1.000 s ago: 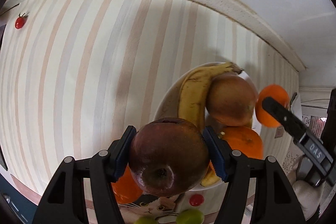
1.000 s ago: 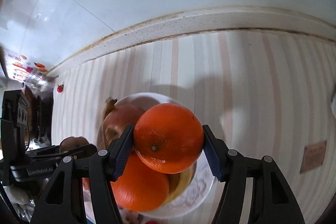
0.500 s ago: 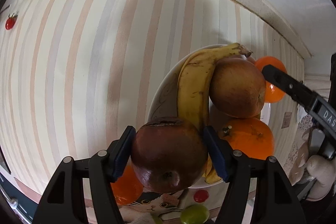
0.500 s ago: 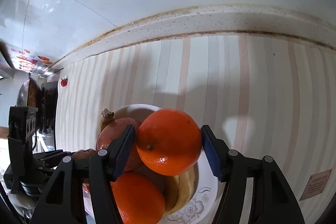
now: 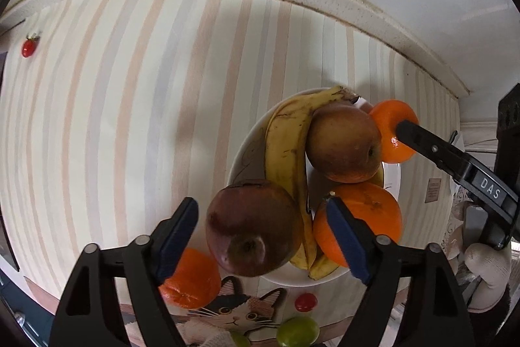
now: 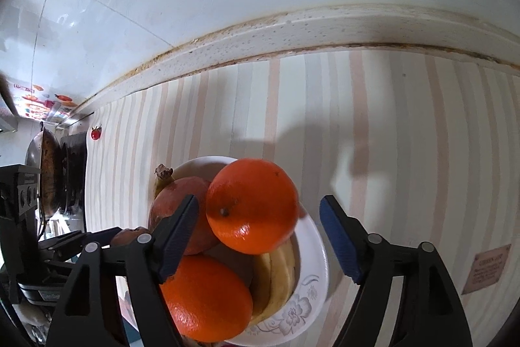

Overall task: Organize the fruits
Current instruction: 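Carry the dark apple and tangerine over the plate and lower them, then withdraw both grippers and move them toward the two green apples on the mat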

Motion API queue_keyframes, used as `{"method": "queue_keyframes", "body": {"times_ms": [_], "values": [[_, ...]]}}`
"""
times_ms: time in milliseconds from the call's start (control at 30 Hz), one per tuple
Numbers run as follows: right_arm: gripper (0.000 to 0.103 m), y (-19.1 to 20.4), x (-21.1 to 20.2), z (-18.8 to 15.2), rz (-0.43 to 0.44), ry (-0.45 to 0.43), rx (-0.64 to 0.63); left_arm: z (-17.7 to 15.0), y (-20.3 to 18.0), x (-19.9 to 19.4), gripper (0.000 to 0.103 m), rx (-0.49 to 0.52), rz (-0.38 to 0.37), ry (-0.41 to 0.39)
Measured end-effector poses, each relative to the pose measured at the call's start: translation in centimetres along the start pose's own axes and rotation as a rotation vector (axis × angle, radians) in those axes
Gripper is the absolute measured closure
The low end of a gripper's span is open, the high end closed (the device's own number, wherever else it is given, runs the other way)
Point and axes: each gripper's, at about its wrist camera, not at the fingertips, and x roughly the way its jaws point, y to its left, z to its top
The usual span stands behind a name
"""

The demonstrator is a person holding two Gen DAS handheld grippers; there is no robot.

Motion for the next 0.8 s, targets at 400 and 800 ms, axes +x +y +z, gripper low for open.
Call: {"method": "queue_keyframes", "body": {"times_ms": [400,800], "values": [[0.006,3.0,-7.3,-6.2,-0.223,-0.143,-0.053,-3.9,-1.6,-4.7,0.016,0.058,0.132,-0.182],[0.005,7.1,-14.3,-16.0,-0.297,-0.278,-0.067,-11.8,-3.0,-10.0,0.016,0.103,0.199,-0.335]]}}
